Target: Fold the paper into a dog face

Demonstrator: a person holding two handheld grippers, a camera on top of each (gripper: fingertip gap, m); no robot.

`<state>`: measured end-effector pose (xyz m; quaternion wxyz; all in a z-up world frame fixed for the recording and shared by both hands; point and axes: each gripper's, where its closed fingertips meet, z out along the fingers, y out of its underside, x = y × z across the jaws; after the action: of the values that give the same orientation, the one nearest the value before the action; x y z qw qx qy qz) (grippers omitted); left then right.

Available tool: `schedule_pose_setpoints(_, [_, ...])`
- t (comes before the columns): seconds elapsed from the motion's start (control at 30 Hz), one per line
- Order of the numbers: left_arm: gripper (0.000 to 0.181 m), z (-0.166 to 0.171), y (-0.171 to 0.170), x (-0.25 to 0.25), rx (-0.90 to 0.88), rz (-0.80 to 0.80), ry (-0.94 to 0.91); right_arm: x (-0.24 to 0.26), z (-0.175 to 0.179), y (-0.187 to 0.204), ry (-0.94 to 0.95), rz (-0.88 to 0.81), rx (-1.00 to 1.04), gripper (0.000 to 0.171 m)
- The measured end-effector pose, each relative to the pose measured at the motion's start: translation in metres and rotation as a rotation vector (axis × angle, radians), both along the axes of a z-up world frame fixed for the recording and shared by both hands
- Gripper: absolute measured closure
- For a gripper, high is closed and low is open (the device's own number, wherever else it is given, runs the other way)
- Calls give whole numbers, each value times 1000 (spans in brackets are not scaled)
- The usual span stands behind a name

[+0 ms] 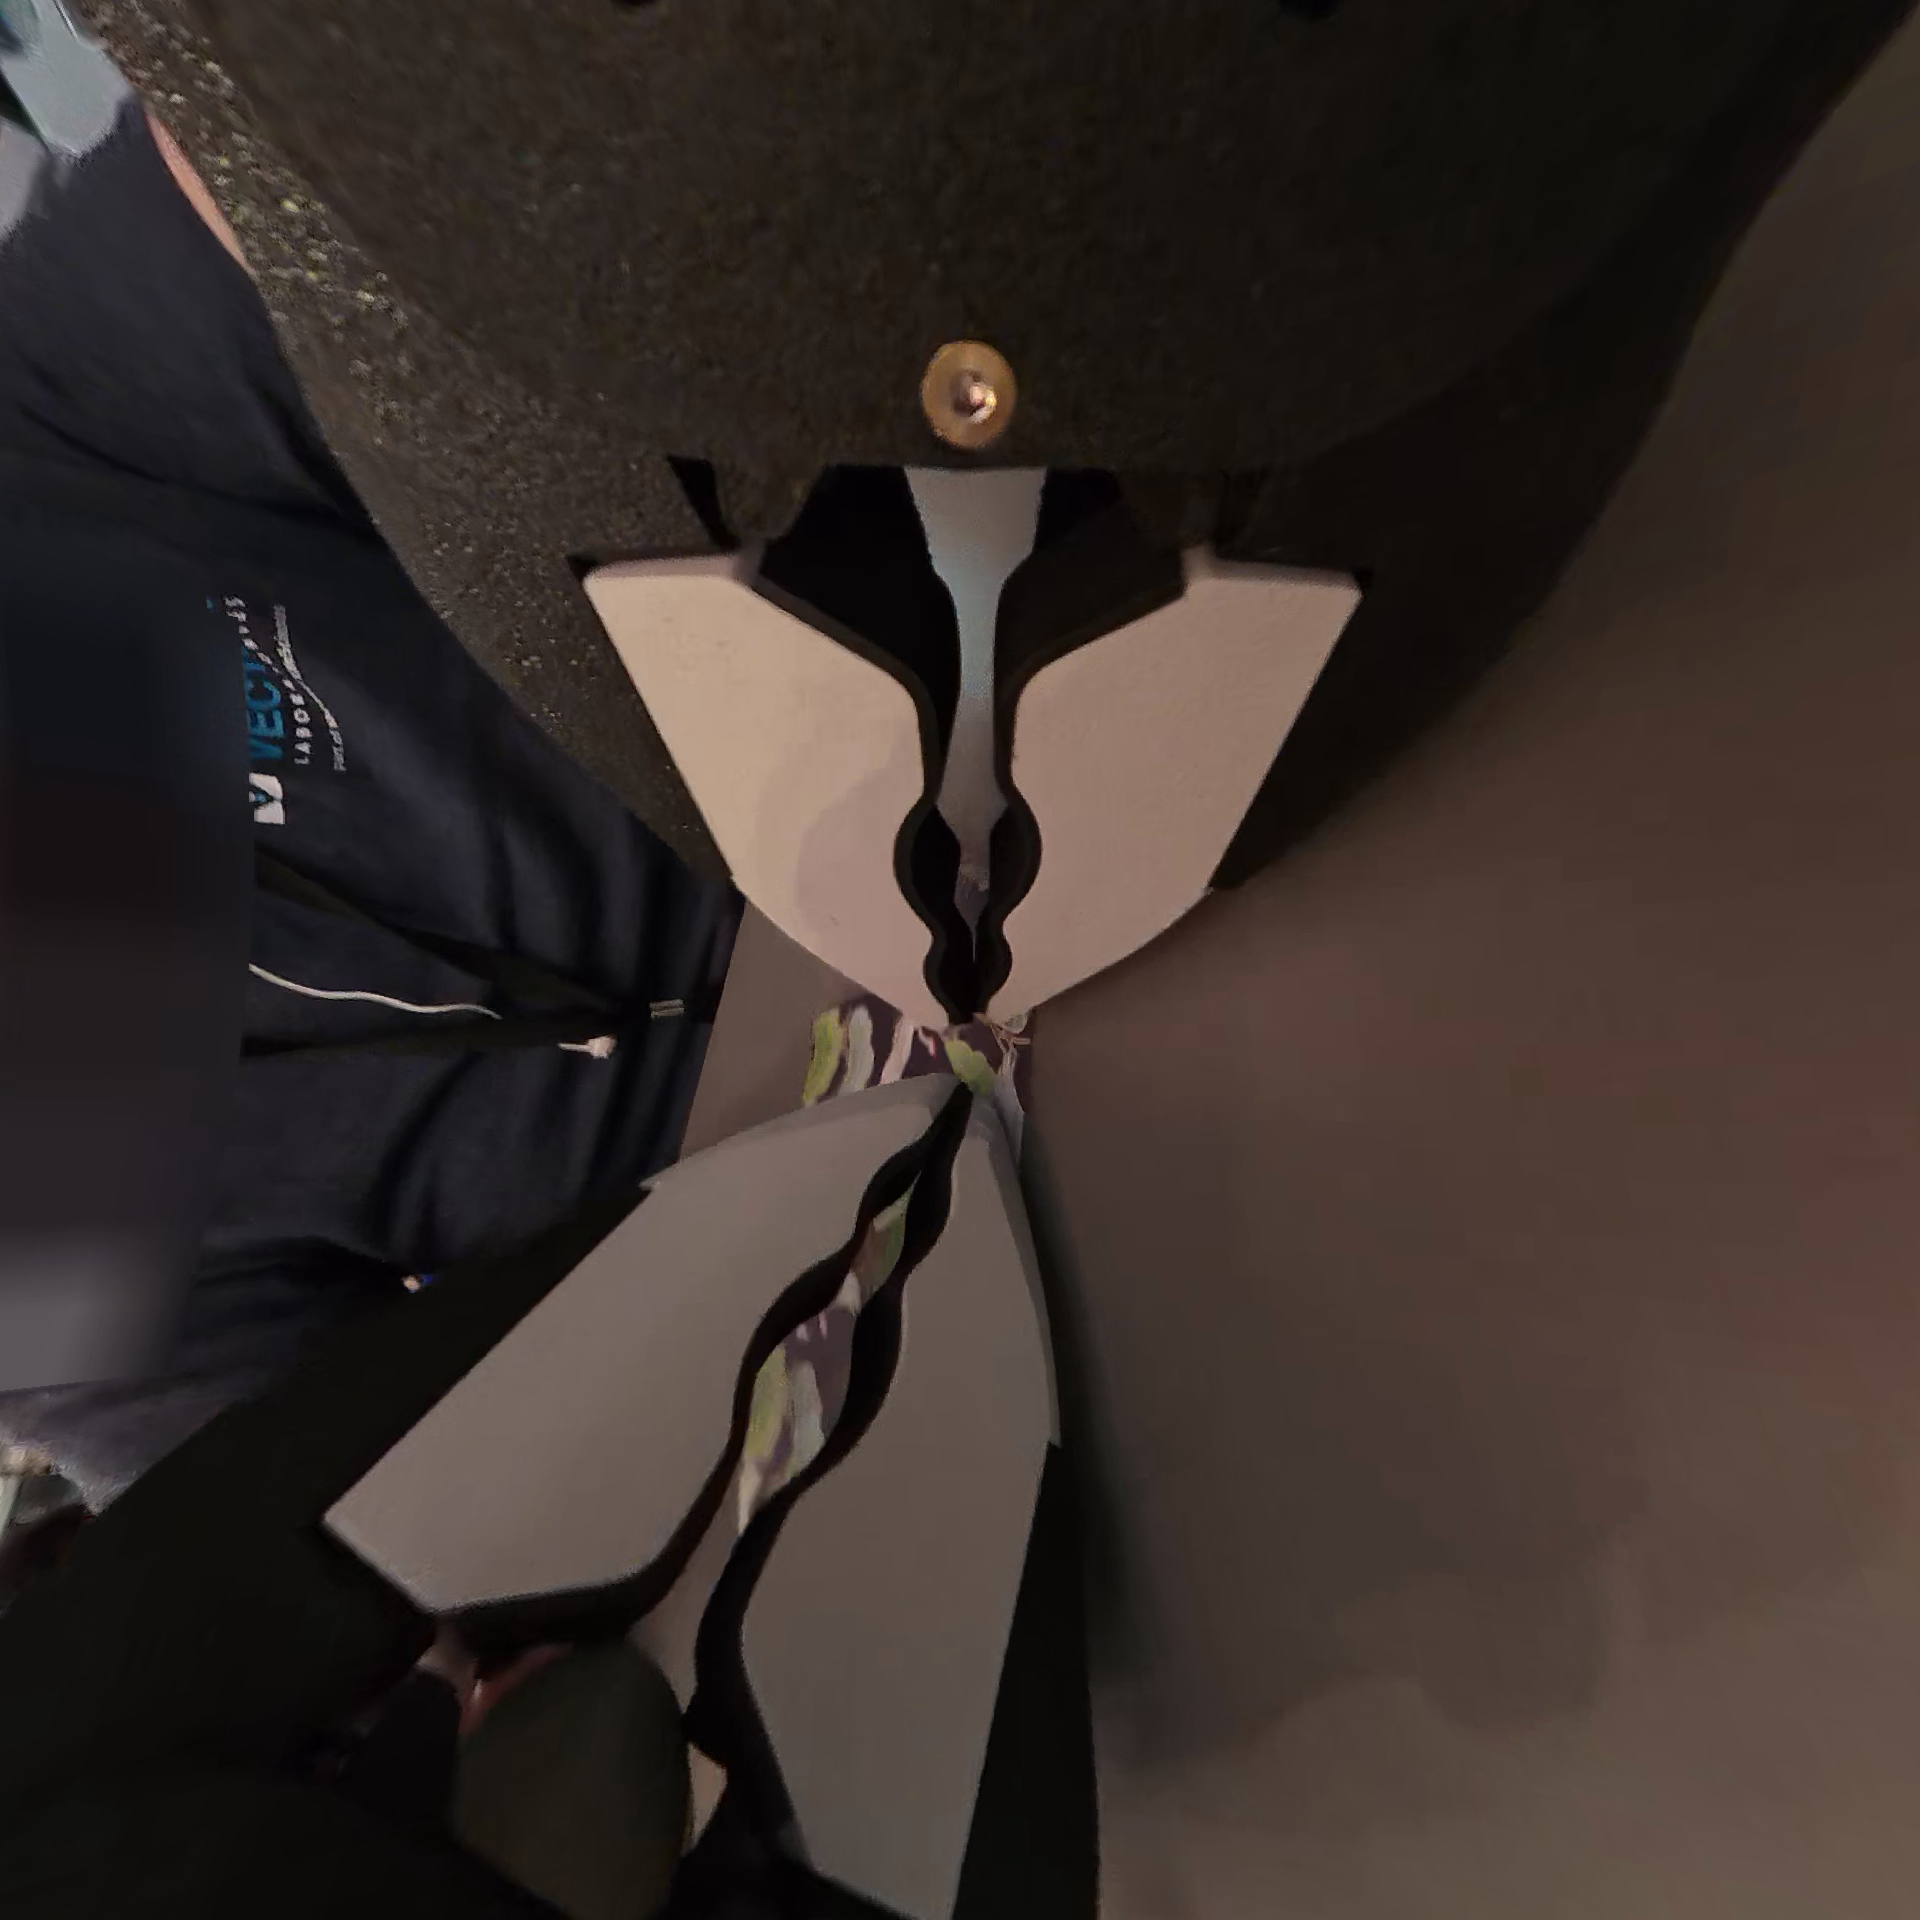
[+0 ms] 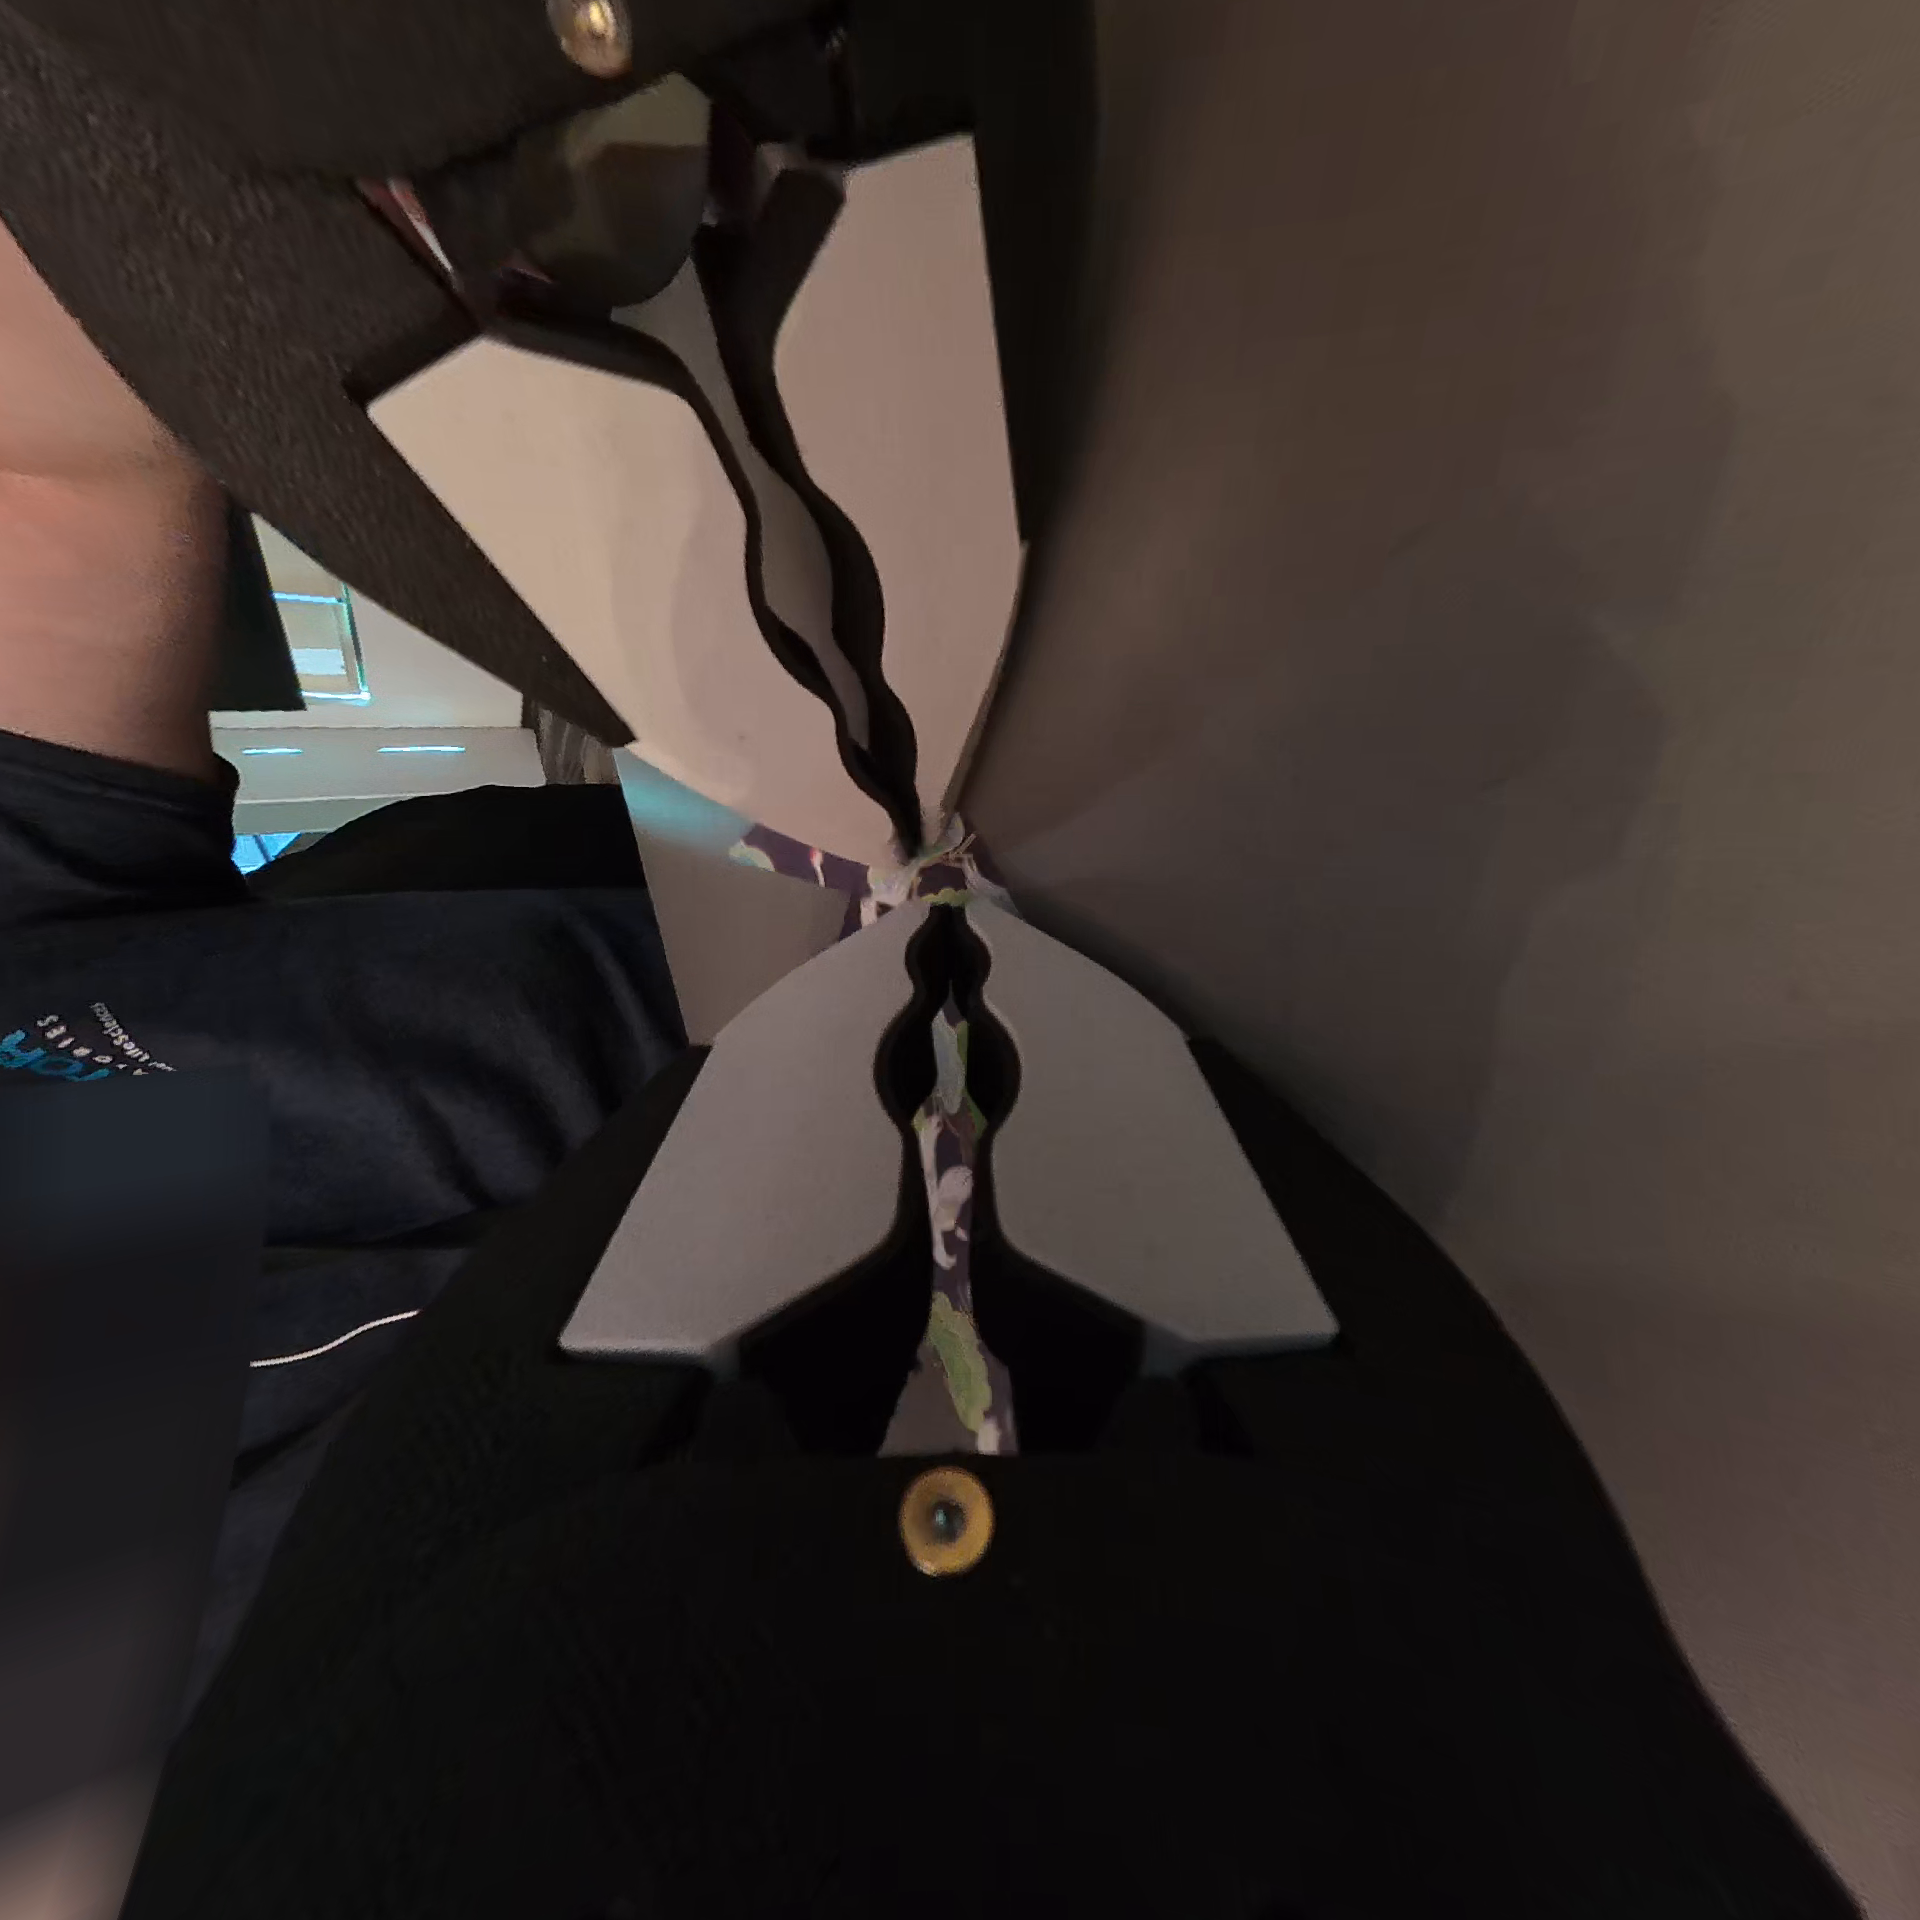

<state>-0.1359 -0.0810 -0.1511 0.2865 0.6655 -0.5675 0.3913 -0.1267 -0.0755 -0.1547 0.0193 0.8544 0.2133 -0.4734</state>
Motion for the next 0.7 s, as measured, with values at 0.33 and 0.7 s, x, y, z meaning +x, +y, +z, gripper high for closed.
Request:
schedule_pose_setpoints(0.33, [181, 0, -4, -13, 9, -120, 3, 0, 0, 0, 11, 18, -8, 169])
schedule_pose_setpoints(0.7, [181, 0, -3, -18, 16, -133, -14, 1, 0, 0, 21, 13, 4, 169])
